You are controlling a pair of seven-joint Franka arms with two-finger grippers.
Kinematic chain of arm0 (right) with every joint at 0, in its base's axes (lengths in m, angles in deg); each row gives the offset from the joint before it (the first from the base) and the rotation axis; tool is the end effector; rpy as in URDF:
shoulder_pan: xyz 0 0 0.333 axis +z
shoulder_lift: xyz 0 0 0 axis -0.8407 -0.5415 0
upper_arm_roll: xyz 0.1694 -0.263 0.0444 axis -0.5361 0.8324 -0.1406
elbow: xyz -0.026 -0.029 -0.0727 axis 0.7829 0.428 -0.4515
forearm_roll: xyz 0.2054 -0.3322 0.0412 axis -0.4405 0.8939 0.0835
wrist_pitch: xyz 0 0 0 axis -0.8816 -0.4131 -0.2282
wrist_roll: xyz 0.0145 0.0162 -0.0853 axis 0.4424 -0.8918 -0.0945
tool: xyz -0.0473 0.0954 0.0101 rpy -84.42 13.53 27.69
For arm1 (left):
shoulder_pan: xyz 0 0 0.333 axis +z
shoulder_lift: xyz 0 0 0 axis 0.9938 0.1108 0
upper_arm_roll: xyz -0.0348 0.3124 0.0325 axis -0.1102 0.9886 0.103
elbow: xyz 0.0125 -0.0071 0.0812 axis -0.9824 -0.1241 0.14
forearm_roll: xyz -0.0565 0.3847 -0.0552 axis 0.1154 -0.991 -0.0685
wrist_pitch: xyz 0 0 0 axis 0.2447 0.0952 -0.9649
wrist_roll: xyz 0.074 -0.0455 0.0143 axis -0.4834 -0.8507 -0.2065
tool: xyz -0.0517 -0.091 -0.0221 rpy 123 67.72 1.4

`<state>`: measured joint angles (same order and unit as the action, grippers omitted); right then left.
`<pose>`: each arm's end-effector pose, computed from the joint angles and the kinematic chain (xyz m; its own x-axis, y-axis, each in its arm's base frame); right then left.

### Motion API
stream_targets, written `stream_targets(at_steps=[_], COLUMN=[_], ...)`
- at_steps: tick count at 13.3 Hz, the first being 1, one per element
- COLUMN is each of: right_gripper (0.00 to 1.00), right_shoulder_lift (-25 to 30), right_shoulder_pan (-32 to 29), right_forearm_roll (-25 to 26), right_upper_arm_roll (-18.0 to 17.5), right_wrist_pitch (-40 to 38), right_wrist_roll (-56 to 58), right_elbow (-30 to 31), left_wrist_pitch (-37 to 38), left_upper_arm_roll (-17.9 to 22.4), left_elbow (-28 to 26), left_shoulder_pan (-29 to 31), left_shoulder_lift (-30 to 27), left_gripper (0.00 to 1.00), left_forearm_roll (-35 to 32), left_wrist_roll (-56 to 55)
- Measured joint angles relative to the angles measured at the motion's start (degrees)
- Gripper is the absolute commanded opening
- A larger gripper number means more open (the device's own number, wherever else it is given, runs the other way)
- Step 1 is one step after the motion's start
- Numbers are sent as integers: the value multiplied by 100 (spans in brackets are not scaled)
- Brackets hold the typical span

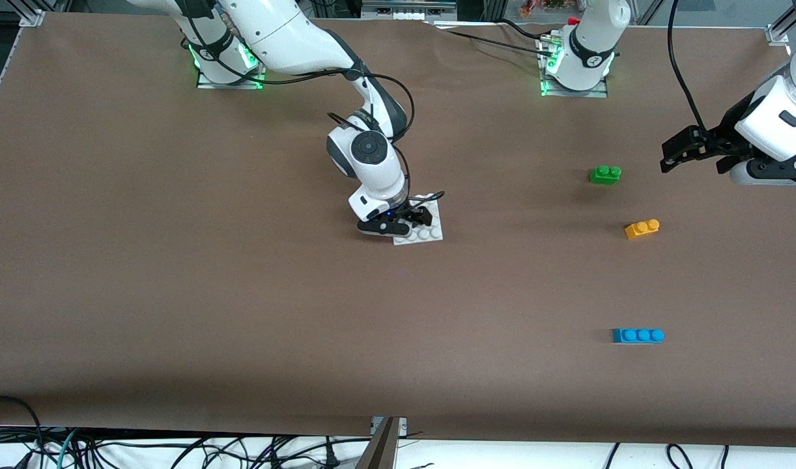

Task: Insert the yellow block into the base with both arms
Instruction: 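Slide the white base plate with the right gripper toward the table middle, then release the base plate and return the right gripper to rest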

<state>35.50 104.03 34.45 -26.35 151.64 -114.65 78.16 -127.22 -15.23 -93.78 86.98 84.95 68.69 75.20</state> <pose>0.4923 0.5089 0.1690 0.9802 -0.1792 0.0845 -0.1600 -0.9676 -0.1955 0.5571 -0.0392 0.6024 0.9988 0.0277 -0.0399 0.0287 -0.9993 0.0241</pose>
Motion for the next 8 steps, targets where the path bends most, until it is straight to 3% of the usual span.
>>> stream_targets(at_steps=[6,8], right_gripper=[74,81], right_shoulder_lift=[-56,-57], right_shoulder_pan=[-5,-5], right_forearm_roll=[-13,-13], right_upper_arm_roll=[17,21], right_wrist_pitch=[2,1], right_wrist_roll=[-564,-642], right_elbow=[-46,-49], left_wrist_pitch=[0,0], left_upper_arm_roll=[0,0], left_elbow=[0,0], left_shoulder_pan=[0,0], left_shoulder_lift=[0,0], left_gripper=[100,100], left_forearm_roll=[0,0], left_wrist_roll=[0,0])
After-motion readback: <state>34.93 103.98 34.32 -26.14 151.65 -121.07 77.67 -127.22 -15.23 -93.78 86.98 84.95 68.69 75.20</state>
